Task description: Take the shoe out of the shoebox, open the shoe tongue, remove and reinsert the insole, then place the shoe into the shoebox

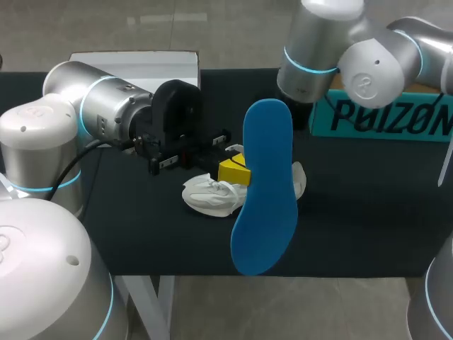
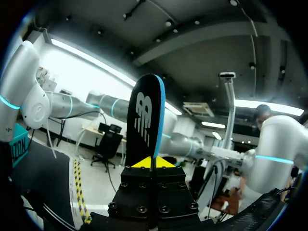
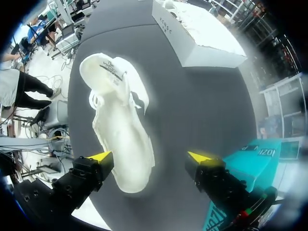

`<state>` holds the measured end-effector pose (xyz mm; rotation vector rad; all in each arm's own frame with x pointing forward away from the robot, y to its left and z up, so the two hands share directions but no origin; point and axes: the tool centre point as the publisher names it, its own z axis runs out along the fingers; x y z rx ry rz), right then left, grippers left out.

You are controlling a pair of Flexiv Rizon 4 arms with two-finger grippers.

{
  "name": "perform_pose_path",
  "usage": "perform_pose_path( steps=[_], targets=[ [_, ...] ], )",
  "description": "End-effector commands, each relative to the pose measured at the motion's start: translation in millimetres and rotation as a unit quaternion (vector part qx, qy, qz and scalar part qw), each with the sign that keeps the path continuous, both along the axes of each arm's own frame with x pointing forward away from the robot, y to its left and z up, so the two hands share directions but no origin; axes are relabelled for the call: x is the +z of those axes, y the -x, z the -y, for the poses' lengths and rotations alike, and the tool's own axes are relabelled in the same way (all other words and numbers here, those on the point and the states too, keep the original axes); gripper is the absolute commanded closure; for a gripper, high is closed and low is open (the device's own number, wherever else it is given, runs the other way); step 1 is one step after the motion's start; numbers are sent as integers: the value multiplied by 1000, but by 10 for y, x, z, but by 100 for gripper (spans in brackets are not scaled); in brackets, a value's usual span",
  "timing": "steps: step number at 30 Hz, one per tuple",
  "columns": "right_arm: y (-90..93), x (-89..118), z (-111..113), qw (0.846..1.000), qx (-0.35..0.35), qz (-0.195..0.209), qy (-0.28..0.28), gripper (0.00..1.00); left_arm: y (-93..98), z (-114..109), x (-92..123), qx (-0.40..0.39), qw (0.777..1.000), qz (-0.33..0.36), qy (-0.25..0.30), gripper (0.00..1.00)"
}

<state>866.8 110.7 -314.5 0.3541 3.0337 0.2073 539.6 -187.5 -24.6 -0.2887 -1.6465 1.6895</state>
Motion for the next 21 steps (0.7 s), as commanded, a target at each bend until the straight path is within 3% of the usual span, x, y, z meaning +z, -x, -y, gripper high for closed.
perform_pose_path(
  steps=[1, 16, 21],
  targets=[
    [-121, -117, -172, 1000, 5, 2, 9, 0, -3, 7, -10, -1, 1000, 0, 1, 100],
    [-195, -527, -496, 999, 29, -9, -14, 0, -3, 7, -10, -1, 1000, 0, 1, 100],
    [-151, -688, -486, 999, 30, -20, -8, 0, -3, 7, -10, -1, 1000, 0, 1, 100]
  ],
)
